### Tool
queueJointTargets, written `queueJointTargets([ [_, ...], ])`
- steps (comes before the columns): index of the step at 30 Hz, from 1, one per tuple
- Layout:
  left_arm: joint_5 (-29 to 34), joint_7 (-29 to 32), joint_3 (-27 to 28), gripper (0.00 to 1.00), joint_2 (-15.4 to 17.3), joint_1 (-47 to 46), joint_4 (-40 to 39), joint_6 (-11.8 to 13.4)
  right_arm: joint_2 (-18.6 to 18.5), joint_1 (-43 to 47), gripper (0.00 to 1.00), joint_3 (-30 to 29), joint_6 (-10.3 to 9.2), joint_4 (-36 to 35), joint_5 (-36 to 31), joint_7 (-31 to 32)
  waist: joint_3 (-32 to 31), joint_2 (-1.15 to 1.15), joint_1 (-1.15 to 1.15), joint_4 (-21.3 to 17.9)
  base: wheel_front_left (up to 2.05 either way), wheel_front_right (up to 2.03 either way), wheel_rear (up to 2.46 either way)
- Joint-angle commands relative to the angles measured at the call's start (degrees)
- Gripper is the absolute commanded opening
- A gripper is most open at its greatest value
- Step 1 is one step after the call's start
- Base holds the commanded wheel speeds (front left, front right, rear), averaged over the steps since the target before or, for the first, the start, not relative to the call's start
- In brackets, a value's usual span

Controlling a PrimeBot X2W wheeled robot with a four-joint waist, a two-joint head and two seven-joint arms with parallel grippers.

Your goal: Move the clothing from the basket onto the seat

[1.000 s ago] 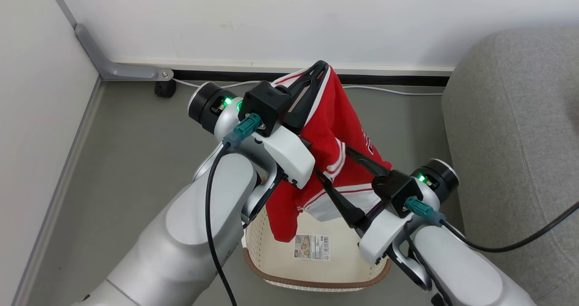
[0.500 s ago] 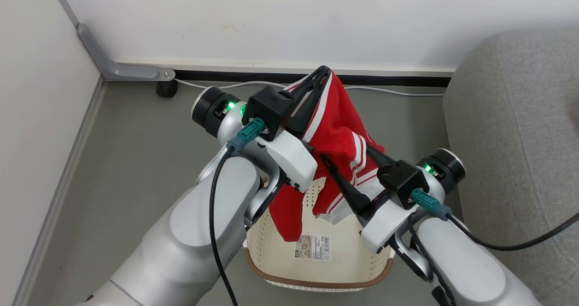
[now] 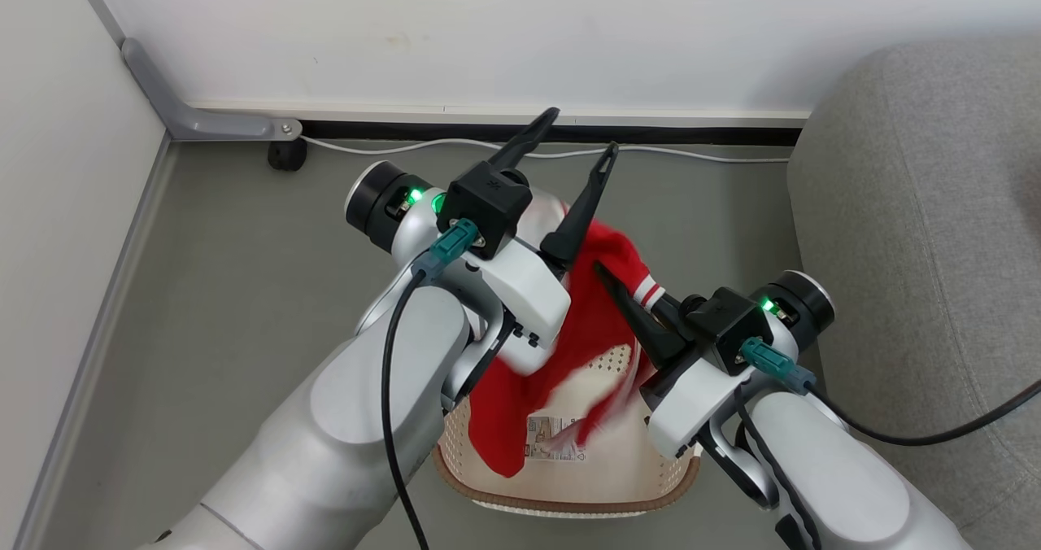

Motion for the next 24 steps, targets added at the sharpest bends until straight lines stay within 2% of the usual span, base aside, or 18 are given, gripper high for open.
queueJointTargets([
  [1, -0.5, -0.7, 1.7, 1.0, 0.9, -3.3, -0.9, 0.5, 0.5, -0.7, 0.0, 0.3, 0.23, -1.5, 0.5, -0.3, 0.1, 0.0, 0.0, -0.1, 0.0, 0.0, 0.0],
  [13, -0.8, -1.6, 1.3, 1.0, 1.5, -2.3, 1.1, -0.6, -0.6, -0.3, 0.0, -2.2, 0.23, -4.0, 1.4, -0.3, 0.6, 0.0, 0.0, -3.0, 0.0, 0.0, 0.0],
  [24, -1.0, -2.3, 1.6, 1.0, 1.5, 0.3, 3.2, -1.6, -2.6, 1.7, 0.0, -7.1, 0.23, -8.0, 2.8, -0.3, 0.3, 0.0, 0.0, -11.4, 0.0, 0.0, 0.0],
])
